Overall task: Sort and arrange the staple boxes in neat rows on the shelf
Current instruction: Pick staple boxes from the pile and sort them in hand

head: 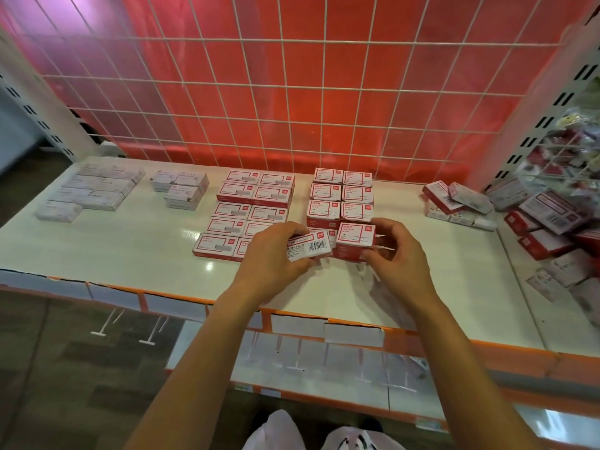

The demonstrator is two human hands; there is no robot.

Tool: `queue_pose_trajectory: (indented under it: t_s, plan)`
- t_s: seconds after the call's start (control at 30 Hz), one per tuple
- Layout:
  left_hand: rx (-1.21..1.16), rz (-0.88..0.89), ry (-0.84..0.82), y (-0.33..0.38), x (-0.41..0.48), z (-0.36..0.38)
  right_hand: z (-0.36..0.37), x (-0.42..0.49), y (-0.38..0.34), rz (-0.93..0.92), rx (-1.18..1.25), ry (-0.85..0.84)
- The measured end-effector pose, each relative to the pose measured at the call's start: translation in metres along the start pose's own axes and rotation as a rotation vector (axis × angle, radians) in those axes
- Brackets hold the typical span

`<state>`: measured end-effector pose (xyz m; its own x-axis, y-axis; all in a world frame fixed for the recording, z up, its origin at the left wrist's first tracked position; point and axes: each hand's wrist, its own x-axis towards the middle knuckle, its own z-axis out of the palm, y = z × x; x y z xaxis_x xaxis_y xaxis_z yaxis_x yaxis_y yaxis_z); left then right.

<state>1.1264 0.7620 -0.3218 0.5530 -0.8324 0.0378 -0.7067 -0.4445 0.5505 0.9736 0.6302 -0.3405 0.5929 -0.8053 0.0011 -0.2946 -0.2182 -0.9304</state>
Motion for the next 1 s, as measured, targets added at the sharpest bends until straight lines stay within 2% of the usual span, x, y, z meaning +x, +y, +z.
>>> queue_pose_trajectory:
  t_s: [0.2,1.0]
  plan:
    - [0.011,-0.004,-0.001,0.0,0.003,0.003,0.0,0.003,0.004,-0.004,-0.108,0.051]
    - [-0.019,0.04,0.007,0.003,0.015,0.004,0.013,0.0,0.0,0.005,-0.174,0.121]
